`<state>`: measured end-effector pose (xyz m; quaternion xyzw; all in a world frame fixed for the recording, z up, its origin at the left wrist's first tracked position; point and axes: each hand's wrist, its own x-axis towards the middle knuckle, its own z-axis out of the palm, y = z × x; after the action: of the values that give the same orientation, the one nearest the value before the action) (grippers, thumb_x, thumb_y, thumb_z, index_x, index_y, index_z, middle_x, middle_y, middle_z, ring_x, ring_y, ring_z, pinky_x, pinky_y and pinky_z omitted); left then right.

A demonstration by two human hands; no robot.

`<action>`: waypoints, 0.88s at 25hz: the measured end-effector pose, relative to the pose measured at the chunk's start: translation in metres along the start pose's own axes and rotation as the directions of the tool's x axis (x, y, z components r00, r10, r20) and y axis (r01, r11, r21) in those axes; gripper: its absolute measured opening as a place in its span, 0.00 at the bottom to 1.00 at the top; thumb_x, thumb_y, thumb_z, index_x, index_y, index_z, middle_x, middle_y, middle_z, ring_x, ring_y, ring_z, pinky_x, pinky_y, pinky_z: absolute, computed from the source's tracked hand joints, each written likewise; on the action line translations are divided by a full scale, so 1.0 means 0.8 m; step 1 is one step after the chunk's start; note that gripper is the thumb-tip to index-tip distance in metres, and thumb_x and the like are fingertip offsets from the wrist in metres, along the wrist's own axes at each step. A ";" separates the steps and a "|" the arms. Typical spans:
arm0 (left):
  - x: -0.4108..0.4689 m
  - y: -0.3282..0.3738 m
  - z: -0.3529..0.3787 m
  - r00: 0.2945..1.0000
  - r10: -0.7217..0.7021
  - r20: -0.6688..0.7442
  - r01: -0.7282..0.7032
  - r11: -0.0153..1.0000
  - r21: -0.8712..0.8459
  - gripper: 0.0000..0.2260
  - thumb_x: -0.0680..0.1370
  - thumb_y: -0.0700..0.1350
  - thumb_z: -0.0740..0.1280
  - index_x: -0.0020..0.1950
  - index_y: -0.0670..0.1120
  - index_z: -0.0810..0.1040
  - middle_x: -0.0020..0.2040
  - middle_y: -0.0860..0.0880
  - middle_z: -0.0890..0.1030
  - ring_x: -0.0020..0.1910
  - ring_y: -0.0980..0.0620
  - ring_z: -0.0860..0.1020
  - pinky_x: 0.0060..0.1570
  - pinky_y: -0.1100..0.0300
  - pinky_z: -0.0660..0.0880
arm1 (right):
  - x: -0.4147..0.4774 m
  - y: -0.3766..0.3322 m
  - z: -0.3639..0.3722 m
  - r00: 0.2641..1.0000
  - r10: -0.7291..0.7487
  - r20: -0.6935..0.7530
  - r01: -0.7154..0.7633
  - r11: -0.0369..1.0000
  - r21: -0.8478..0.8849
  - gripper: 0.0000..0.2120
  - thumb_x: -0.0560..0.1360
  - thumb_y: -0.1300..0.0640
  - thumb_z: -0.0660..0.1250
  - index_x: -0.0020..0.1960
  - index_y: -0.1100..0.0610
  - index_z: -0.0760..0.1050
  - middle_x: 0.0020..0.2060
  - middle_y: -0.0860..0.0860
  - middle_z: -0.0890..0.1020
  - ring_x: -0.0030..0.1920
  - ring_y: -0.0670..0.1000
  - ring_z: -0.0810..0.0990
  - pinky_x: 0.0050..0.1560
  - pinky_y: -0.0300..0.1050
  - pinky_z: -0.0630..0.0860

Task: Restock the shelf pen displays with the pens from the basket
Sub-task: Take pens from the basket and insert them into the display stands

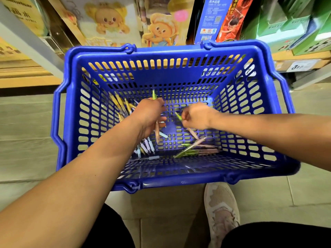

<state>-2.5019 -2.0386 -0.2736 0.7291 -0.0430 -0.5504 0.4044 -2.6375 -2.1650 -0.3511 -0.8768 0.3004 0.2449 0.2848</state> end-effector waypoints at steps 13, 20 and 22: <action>-0.004 0.000 -0.002 0.999 0.042 -0.018 -0.042 0.999 0.021 0.11 0.87 0.48 0.56 0.64 0.43 0.71 0.55 0.41 0.82 0.41 0.44 0.82 0.43 0.48 0.80 | -0.007 -0.039 -0.019 0.994 -0.101 0.033 0.053 0.742 0.669 0.06 0.76 0.55 0.74 0.51 0.55 0.83 0.41 0.50 0.88 0.43 0.46 0.87 0.45 0.37 0.80; -0.002 -0.009 -0.035 0.997 0.040 -0.069 -0.041 0.999 -0.024 0.08 0.86 0.43 0.59 0.62 0.41 0.73 0.35 0.48 0.69 0.26 0.53 0.68 0.29 0.58 0.68 | 0.002 -0.026 0.071 0.967 -0.076 0.244 0.187 0.862 -0.472 0.10 0.79 0.64 0.66 0.59 0.58 0.78 0.54 0.56 0.81 0.53 0.59 0.82 0.49 0.53 0.82; -0.001 -0.009 -0.040 0.997 0.035 -0.070 -0.039 0.997 -0.069 0.07 0.85 0.41 0.60 0.60 0.40 0.73 0.32 0.49 0.69 0.23 0.53 0.67 0.28 0.58 0.67 | 0.003 -0.030 0.087 0.963 -0.075 0.258 0.222 0.764 -0.606 0.16 0.78 0.70 0.63 0.63 0.57 0.76 0.57 0.56 0.80 0.54 0.60 0.82 0.49 0.55 0.82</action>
<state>-2.4785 -2.0162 -0.2755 0.7321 -0.0231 -0.5185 0.4413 -2.6377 -2.1055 -0.3938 -0.9099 0.0974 0.4025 0.0250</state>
